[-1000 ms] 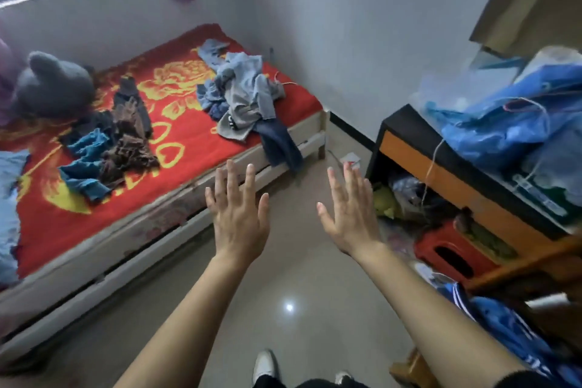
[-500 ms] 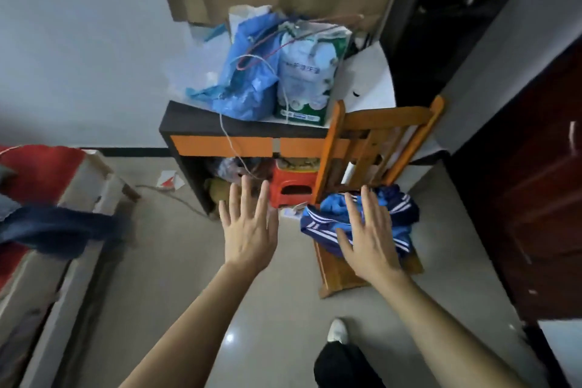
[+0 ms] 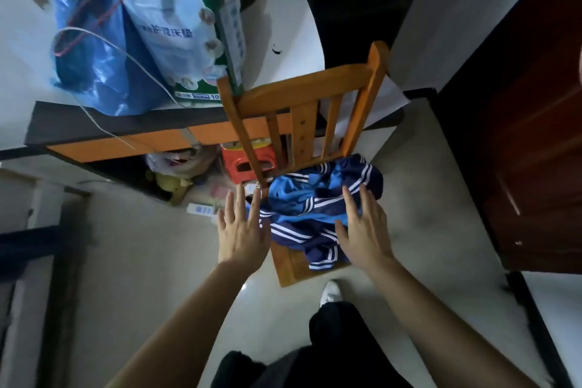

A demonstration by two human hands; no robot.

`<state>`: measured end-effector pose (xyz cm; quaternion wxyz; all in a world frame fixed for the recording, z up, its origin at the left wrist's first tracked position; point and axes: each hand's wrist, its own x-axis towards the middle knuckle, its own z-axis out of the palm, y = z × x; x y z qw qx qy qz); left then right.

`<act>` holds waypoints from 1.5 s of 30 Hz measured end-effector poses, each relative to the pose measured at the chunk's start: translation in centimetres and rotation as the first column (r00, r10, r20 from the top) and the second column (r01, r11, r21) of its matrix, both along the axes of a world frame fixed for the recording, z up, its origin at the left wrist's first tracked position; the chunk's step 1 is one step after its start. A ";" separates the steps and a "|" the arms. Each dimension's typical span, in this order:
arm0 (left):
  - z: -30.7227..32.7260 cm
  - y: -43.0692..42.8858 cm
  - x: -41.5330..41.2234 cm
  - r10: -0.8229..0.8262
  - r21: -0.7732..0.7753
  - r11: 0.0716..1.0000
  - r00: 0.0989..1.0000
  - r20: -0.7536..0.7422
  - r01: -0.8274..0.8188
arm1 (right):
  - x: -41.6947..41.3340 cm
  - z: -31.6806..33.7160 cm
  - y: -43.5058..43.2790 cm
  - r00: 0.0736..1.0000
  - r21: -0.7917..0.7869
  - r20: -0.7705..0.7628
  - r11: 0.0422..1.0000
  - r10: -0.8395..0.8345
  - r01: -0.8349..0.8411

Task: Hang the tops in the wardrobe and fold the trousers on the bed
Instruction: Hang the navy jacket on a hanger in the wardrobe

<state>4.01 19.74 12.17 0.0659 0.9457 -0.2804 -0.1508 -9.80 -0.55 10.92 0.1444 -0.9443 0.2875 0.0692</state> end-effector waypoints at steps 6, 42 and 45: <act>-6.7 -3.1 1.2 0.068 0.082 0.995 0.993 -0.092 -0.060 | 3.4 -7.2 -3.2 0.999 0.168 -0.047 0.986 0.024 -0.016; 2.4 -2.4 10.7 -0.374 -0.250 0.911 0.912 -0.165 0.328 | 14.0 8.1 -1.1 0.442 0.804 0.303 0.475 -0.844 0.357; 7.8 -2.4 10.8 -0.417 -0.414 0.858 0.884 -0.213 0.305 | 13.6 15.0 -1.6 0.610 0.716 0.476 0.682 -0.634 0.150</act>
